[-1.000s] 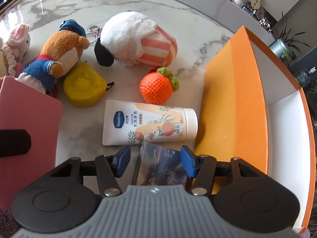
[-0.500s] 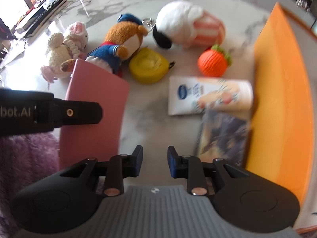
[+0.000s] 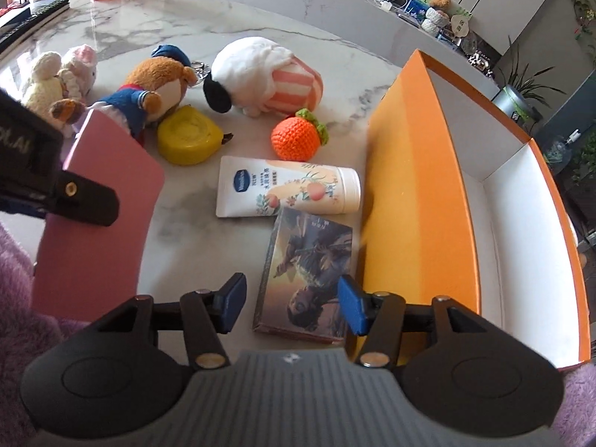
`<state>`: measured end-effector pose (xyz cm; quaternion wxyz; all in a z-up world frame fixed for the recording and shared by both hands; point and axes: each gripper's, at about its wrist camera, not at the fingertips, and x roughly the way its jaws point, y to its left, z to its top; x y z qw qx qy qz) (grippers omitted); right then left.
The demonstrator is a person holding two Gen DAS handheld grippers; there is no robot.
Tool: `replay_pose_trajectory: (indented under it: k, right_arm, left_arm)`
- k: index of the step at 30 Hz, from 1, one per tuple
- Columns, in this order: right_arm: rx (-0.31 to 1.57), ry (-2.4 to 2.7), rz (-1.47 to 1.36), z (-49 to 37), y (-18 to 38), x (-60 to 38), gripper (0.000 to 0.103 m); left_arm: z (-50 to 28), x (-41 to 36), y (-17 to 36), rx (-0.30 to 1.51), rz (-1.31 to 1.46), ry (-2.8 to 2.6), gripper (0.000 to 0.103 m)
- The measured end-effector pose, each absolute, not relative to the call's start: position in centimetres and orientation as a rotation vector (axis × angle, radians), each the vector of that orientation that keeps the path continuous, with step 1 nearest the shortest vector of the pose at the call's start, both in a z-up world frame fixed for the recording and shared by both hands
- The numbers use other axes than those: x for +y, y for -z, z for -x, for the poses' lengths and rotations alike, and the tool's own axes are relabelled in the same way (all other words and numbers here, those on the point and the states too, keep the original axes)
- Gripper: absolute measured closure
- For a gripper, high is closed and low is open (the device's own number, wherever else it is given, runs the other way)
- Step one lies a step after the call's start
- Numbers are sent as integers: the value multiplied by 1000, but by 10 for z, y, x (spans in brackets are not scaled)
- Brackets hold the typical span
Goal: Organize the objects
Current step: 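Grasp the illustrated card with the right tool while the left tool holds the pink notebook, then carry the illustrated card over the orange box while the left tool carries the pink notebook there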
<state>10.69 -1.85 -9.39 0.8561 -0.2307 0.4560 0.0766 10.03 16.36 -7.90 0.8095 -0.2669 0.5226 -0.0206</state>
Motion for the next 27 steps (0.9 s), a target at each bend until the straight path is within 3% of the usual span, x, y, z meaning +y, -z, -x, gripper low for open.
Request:
replay_pose_trajectory:
  k: [6, 10, 27]
  right_arm:
    - [1041, -80, 412, -131, 103, -17, 45]
    - [1078, -26, 350, -140, 110, -22, 37]
    - [1167, -248, 123, -128, 102, -31, 44]
  left_arm:
    - [-104, 169, 83, 1120, 592, 58, 81]
    - [-105, 170, 85, 1123, 602, 69, 81]
    - [-105, 161, 89, 1150, 569, 65, 81]
